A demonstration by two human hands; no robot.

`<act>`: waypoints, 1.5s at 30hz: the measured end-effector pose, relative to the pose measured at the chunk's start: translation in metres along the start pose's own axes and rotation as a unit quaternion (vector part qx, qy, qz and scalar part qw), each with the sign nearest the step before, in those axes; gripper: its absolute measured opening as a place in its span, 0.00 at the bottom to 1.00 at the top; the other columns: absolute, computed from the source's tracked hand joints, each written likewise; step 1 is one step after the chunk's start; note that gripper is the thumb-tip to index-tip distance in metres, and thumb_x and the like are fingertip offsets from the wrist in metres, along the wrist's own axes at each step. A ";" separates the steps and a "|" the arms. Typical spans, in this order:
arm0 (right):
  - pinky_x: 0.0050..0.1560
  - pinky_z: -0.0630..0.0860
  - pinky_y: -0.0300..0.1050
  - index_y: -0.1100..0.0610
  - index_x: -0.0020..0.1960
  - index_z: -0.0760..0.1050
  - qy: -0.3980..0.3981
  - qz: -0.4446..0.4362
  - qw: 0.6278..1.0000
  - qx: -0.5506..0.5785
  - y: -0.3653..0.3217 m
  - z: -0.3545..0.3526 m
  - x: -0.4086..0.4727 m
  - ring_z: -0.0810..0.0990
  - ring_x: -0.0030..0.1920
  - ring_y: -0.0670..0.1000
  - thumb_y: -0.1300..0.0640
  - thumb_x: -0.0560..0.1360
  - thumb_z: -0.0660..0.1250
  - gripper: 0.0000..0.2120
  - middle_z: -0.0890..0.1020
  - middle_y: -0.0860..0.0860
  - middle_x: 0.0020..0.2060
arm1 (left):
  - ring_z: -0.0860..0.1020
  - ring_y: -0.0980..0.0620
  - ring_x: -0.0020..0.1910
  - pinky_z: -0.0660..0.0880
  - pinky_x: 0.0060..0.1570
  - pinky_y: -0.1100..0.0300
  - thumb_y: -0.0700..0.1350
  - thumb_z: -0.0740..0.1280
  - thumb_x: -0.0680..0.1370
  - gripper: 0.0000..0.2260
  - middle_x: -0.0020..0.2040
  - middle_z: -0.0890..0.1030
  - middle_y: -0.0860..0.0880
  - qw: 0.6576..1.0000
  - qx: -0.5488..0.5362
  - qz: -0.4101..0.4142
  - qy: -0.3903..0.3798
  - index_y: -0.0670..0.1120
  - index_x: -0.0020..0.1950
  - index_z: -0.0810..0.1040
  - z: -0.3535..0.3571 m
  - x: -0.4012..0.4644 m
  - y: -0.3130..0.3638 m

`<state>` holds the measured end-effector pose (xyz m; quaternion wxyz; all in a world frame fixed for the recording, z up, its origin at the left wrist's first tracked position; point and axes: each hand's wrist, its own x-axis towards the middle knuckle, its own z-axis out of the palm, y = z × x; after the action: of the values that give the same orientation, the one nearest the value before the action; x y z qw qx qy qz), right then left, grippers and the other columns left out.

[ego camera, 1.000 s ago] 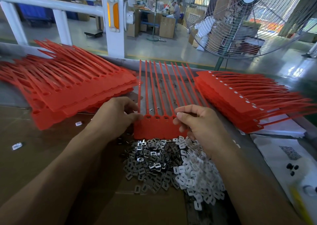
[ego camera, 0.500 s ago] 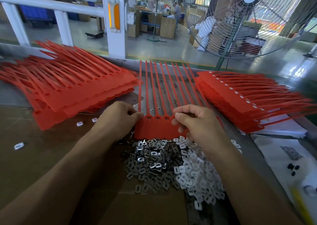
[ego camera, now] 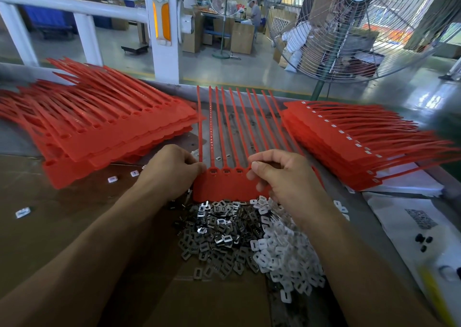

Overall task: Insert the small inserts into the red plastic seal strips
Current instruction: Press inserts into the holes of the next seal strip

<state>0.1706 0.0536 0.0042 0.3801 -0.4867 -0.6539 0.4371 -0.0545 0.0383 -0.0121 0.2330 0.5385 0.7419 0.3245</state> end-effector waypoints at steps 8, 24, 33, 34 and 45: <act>0.30 0.72 0.29 0.51 0.53 0.83 -0.002 -0.003 1.000 -0.004 -0.002 0.000 -0.001 0.81 0.33 0.42 0.59 0.82 0.68 0.06 0.87 0.48 0.40 | 0.78 0.52 0.28 0.78 0.35 0.52 0.52 0.71 0.79 0.12 0.31 0.83 0.48 0.999 -0.033 -0.010 -0.027 0.48 0.39 0.85 -0.003 -0.002 0.005; 0.32 0.72 0.31 0.48 0.54 0.82 -0.001 -0.007 1.000 -0.007 -0.002 -0.001 -0.002 0.81 0.34 0.43 0.58 0.82 0.68 0.07 0.87 0.47 0.41 | 0.77 0.55 0.25 0.76 0.33 0.56 0.48 0.71 0.77 0.11 0.31 0.84 0.48 0.998 -0.047 -0.021 -0.025 0.46 0.37 0.85 -0.001 -0.002 0.006; 0.33 0.74 0.32 0.48 0.55 0.82 -0.015 0.002 1.000 -0.002 0.001 0.000 -0.001 0.84 0.37 0.43 0.59 0.80 0.70 0.08 0.88 0.45 0.43 | 0.82 0.48 0.33 0.81 0.39 0.52 0.49 0.72 0.78 0.09 0.35 0.85 0.47 0.998 -0.048 -0.011 -0.040 0.48 0.39 0.86 -0.006 -0.005 0.008; 0.34 0.74 0.35 0.48 0.55 0.82 -0.017 0.003 1.000 0.000 0.001 0.000 -0.001 0.84 0.38 0.43 0.59 0.80 0.70 0.08 0.88 0.46 0.43 | 0.83 0.47 0.35 0.81 0.41 0.51 0.49 0.73 0.78 0.09 0.35 0.85 0.47 0.998 -0.047 -0.007 -0.039 0.48 0.39 0.86 -0.006 -0.005 0.007; 0.29 0.71 0.35 0.52 0.57 0.83 -0.015 0.005 0.999 0.042 0.001 0.003 0.001 0.82 0.35 0.45 0.62 0.81 0.69 0.08 0.89 0.48 0.44 | 0.79 0.62 0.38 0.72 0.34 0.68 0.50 0.72 0.77 0.03 0.38 0.81 0.57 0.982 -0.044 0.139 0.118 0.56 0.43 0.81 0.005 -0.010 0.009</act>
<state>0.1679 0.0542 0.0023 0.3883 -0.4670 -0.6381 0.4733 -0.0425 0.0322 -0.0087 0.1192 0.5837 0.6671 0.4473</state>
